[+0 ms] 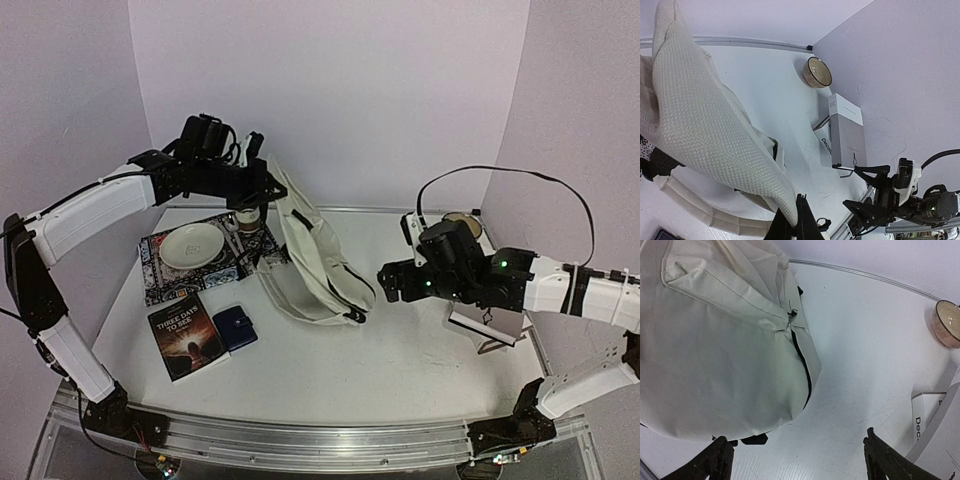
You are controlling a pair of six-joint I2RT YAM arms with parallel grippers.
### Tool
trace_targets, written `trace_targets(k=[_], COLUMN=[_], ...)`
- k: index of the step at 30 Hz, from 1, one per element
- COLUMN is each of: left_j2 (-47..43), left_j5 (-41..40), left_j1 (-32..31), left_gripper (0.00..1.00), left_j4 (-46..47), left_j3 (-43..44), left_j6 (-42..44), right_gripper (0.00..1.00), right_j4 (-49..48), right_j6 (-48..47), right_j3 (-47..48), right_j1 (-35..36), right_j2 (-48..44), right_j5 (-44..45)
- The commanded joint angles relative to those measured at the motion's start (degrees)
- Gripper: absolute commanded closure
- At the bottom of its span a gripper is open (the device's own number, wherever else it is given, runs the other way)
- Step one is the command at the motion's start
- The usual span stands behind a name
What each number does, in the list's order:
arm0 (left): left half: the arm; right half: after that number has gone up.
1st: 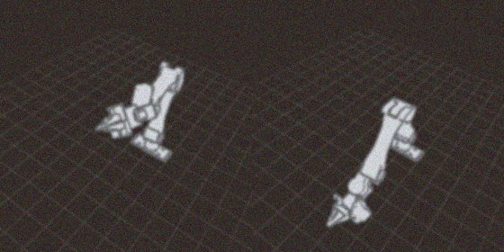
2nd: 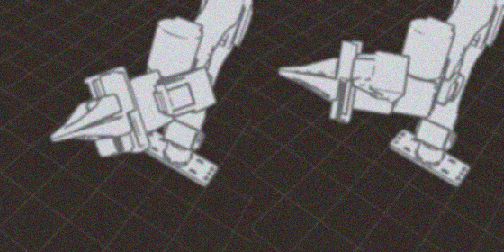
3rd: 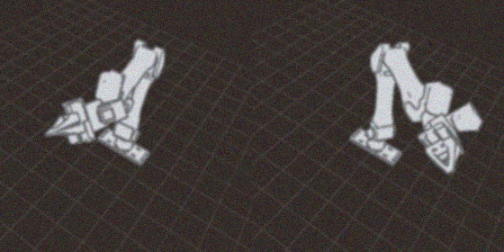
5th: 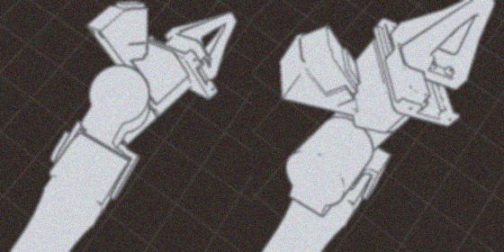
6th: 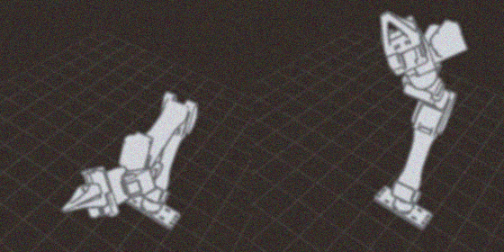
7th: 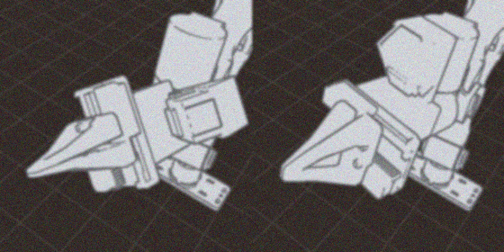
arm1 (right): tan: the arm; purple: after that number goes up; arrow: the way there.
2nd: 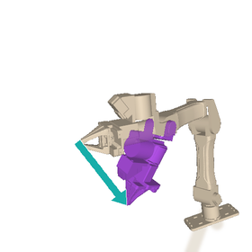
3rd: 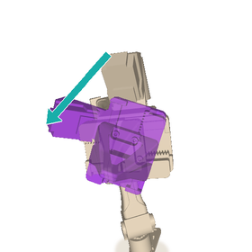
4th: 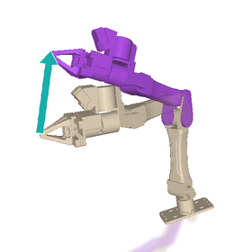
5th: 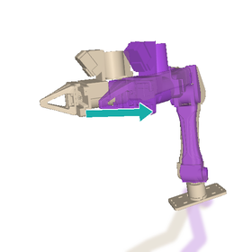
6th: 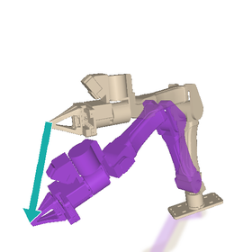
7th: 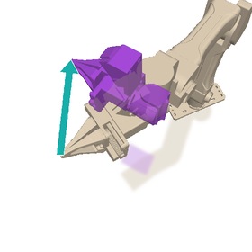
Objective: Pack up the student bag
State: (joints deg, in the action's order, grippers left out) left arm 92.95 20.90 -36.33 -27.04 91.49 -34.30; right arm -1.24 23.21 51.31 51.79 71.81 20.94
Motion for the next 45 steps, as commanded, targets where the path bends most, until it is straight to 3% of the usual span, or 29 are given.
trace_targets(k=[1, 7, 13, 29, 34, 37, 41, 45], left_j2=[-1.3, 0.3, -0.2, -0.6, -0.9, -1.2, -2.0, -1.9], left_j5=[0.7, 2.3, 1.3, 1.0, 0.9, 0.4, -2.9, -3.8], left_j1=[-2.1, -4.9, -5.5, -5.6, -5.6, -5.6, -5.6, -5.5], left_gripper=[1.00, 1.00, 1.00, 1.00, 1.00, 1.00, 1.00, 1.00], left_j4=[2.4, 7.1, 7.6, 7.9, 7.9, 7.9, 7.9, 7.8], left_j3=[2.2, -5.1, -6.0, -6.1, -6.4, -6.8, -8.2, -8.9], left_j6=[-0.6, -3.7, -4.0, -4.1, -4.0, -3.6, -2.9, -2.7], right_gripper=[0.09, 0.10, 0.16, 0.32, 0.47, 0.64, 0.74, 0.91], right_j4=[-1.6, -7.5, -8.3, -8.4, -8.1, -7.8, -7.7, -7.7], right_j6=[0.5, 0.0, -5.8, -12.0, -12.1, -12.2, -12.0, -11.9], right_j3=[-1.0, 1.3, 9.7, 25.9, 26.7, 26.7, 24.7, 22.4], right_j1=[0.0, 0.1, 0.1, 0.0, 0.0, 0.1, 0.0, 0.0], right_j2=[-0.7, 1.6, 8.6, 23.0, 24.2, 23.9, 21.2, 18.5], right_j5=[-5.3, -14.7, -22.5, -31.7, -31.2, -29.8, -28.6, -27.5])
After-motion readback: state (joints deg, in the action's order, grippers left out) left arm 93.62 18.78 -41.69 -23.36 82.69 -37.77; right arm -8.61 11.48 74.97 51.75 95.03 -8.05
